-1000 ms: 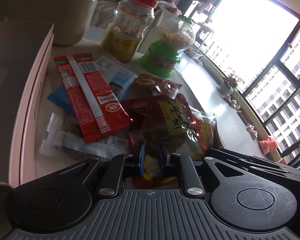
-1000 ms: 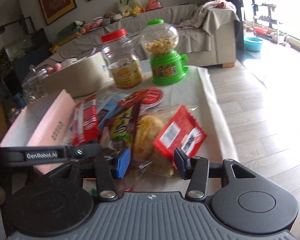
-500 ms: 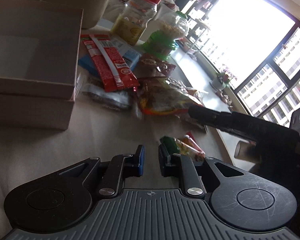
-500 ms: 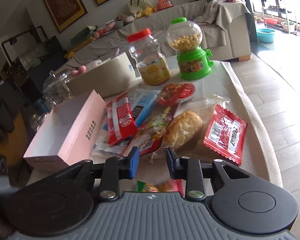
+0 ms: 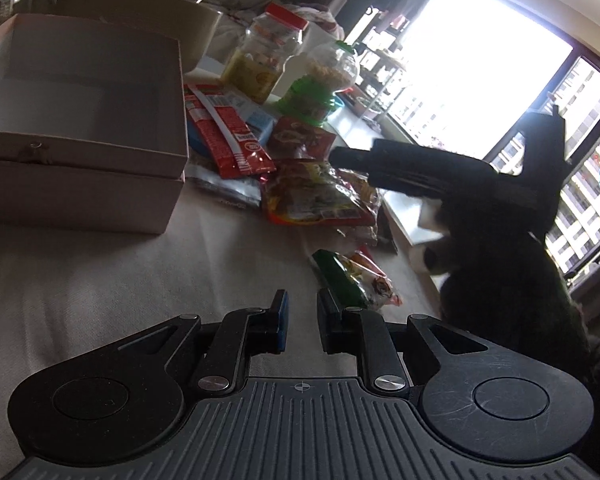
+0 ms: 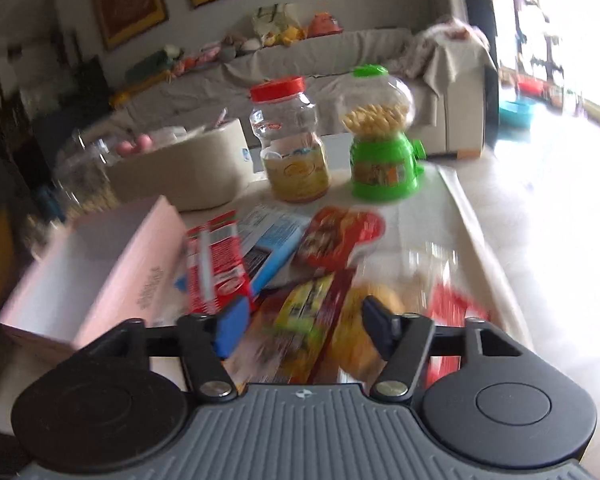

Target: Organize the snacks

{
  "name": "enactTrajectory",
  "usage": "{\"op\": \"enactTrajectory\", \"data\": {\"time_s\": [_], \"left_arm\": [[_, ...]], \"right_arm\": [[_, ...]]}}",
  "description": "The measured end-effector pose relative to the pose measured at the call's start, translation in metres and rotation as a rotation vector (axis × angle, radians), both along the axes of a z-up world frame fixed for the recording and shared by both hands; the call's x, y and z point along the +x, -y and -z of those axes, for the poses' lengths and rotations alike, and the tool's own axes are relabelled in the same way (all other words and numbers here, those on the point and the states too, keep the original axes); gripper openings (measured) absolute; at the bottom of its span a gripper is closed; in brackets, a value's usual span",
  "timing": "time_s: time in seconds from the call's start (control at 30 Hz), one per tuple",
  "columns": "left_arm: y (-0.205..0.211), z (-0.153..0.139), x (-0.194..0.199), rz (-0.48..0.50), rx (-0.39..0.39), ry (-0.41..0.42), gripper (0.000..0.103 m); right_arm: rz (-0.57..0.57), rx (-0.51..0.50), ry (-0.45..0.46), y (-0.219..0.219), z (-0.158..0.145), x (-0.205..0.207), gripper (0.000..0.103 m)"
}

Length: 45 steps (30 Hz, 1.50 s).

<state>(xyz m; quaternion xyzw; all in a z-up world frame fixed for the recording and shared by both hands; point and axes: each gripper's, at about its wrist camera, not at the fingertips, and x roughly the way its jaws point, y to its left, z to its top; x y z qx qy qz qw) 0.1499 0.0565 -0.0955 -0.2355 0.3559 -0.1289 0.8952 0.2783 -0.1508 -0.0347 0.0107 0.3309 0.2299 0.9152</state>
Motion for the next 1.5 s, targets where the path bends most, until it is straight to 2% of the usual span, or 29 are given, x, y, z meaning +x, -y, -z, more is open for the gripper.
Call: {"op": "enactTrajectory", "data": {"time_s": [0.07,0.17,0.23,0.27,0.4,0.67,0.8,0.83,0.9,1.03,1.17,1.33,1.5], "left_arm": [[0.001,0.002,-0.003,0.002,-0.008,-0.006,0.018],[0.001,0.008,0.003,-0.004,-0.03,-0.027,0.018],[-0.002,0.01,0.006,-0.014,-0.033,-0.043,0.018],[-0.005,0.009,0.006,-0.012,-0.039,-0.042,0.018],[-0.018,0.007,0.0,-0.008,-0.051,-0.016,0.018],[-0.029,0.001,-0.025,0.065,-0.033,0.036,0.018],[-0.034,-0.005,-0.037,0.051,-0.004,0.046,0.018],[-0.035,-0.006,-0.041,0.039,0.006,0.044,0.018],[-0.039,-0.005,-0.043,0.013,0.014,0.035,0.018],[-0.05,0.0,-0.045,-0.049,0.022,0.008,0.018],[-0.054,0.006,-0.039,-0.052,-0.008,-0.005,0.018],[-0.049,0.014,-0.025,-0.044,0.021,-0.035,0.018],[-0.047,0.014,-0.026,-0.05,0.029,-0.036,0.018]], "right_arm": [[-0.007,-0.063,-0.011,-0.016,0.0,0.031,0.069],[0.004,-0.072,-0.129,-0.026,0.007,0.079,0.068],[-0.015,-0.078,-0.208,-0.032,0.016,0.097,0.053],[-0.031,-0.088,-0.216,-0.035,0.018,0.096,0.046],[-0.186,-0.165,-0.161,-0.043,0.024,0.057,0.039],[-0.364,-0.112,-0.184,-0.03,0.016,-0.021,0.039],[-0.442,-0.079,-0.167,-0.025,0.011,-0.061,0.04],[-0.442,-0.075,-0.139,-0.021,0.007,-0.072,0.042],[-0.42,-0.079,-0.081,-0.016,0.001,-0.092,0.062],[-0.39,-0.038,-0.072,0.001,-0.001,-0.123,0.064],[-0.333,0.009,-0.088,0.024,0.007,-0.144,0.064],[-0.232,0.073,-0.123,0.044,0.013,-0.142,0.064],[-0.193,0.057,-0.094,0.045,0.02,-0.123,0.064]]}}
